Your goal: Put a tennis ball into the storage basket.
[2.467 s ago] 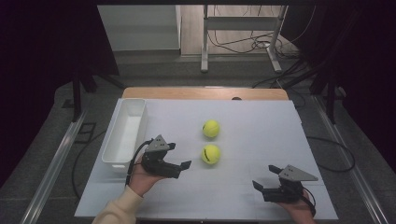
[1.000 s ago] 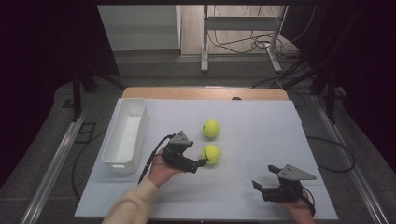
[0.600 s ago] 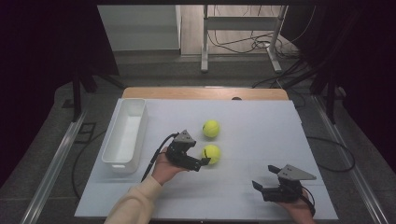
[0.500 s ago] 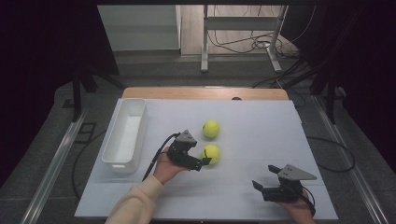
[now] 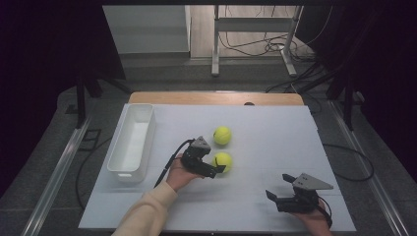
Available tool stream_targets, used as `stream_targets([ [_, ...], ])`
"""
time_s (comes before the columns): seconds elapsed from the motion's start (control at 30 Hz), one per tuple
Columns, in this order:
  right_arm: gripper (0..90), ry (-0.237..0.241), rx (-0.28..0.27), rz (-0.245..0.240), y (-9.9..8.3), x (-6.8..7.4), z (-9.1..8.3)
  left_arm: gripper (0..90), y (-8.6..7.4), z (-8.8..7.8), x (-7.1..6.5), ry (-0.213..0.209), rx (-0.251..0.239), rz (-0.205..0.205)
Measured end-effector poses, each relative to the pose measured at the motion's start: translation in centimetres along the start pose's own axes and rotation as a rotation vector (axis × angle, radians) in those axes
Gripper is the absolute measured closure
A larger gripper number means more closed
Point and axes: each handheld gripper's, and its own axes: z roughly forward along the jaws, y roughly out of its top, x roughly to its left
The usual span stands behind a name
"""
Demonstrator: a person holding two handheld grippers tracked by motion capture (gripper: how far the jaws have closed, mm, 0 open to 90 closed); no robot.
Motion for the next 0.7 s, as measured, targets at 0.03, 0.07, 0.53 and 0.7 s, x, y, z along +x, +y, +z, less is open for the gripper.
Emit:
stream_targets([
  [0.03, 11.4, 0.0, 0.0, 0.0, 0.0, 0.0, 0.0, 9.4, 0.0, 0.1, 0.0, 0.0, 0.001, -0.003],
  [0.07, 11.4, 0.0, 0.0, 0.001, 0.0, 0.0, 0.0, 9.4, 0.0, 0.2, 0.0, -0.001, 0.003, -0.003],
  [0.53, 11.5, 0.003, -0.002, -0.002, 0.0, 0.0, 0.0, 9.6, -0.1, 2.0, 0.5, -0.01, 0.032, -0.015],
  [0.7, 11.4, 0.001, -0.005, 0.002, 0.0, -0.1, 0.0, 9.7, 0.0, 2.5, 0.5, -0.016, 0.036, -0.012],
])
